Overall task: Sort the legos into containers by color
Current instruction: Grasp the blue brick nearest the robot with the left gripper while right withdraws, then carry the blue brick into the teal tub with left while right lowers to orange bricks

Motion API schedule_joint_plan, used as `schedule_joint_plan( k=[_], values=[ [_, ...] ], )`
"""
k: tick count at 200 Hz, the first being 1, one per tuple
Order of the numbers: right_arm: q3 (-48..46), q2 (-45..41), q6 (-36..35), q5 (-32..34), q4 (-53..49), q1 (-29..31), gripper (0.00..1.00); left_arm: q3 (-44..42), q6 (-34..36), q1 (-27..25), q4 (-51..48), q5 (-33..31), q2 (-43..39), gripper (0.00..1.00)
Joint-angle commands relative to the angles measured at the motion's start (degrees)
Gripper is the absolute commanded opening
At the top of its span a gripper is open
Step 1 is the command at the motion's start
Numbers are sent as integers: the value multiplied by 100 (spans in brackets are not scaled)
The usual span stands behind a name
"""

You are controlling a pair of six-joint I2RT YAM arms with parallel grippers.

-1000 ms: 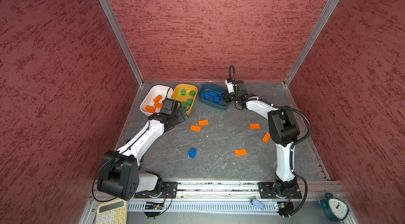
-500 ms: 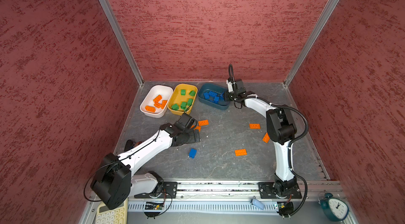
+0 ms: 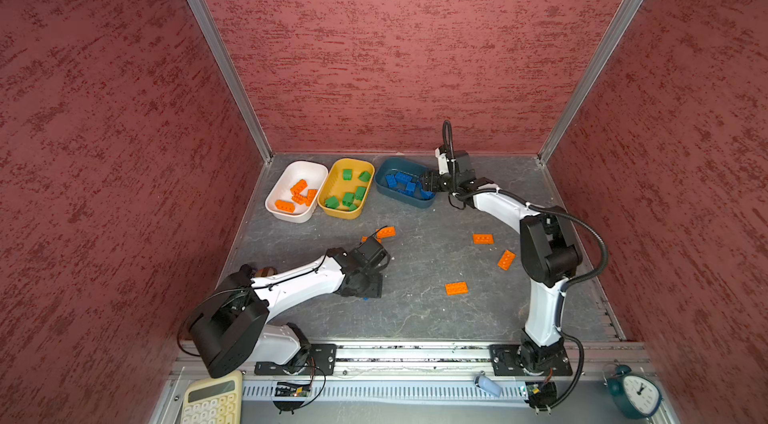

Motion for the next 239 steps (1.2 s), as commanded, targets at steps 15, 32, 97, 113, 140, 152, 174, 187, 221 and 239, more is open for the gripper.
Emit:
schedule_joint_plan(
  k=[15, 32, 97, 113, 140, 152, 174, 187, 221, 239],
  values=[
    [-765, -796, 290, 694, 1171, 16, 91, 207, 90, -168, -1, -319, 267, 50],
    [-1120, -1144, 350, 1062, 1279, 23, 99, 242, 98, -185, 36, -394, 310, 38],
    [-2959, -2669, 389, 2327, 1459, -41, 99, 935, 199, -156, 701, -232, 365, 25],
    [-3047, -2792, 310, 2174, 1026, -65, 99, 1190, 301, -133, 984, -201, 450, 25],
    [-3437, -3079, 414, 2212, 989, -65, 99, 1778, 420, 86, 1540, -178, 837, 26],
    [-3507, -3152, 516, 2190, 940, -65, 99, 2091, 487, 246, 1789, -118, 1085, 26],
    [-3631, -3289, 707, 2093, 986, -65, 99, 2854, 545, 569, 1928, 155, 1707, 26],
    [-3710, -3358, 809, 1939, 998, -65, 99, 3324, 561, 693, 1899, 182, 2060, 26],
    [-3927, -3586, 996, 1913, 703, -65, 99, 4223, 439, 1076, 2183, 330, 2733, 26],
    [-4033, -3743, 959, 1995, 465, -65, 99, 4594, 500, 1292, 2526, 409, 3066, 28]
  ],
)
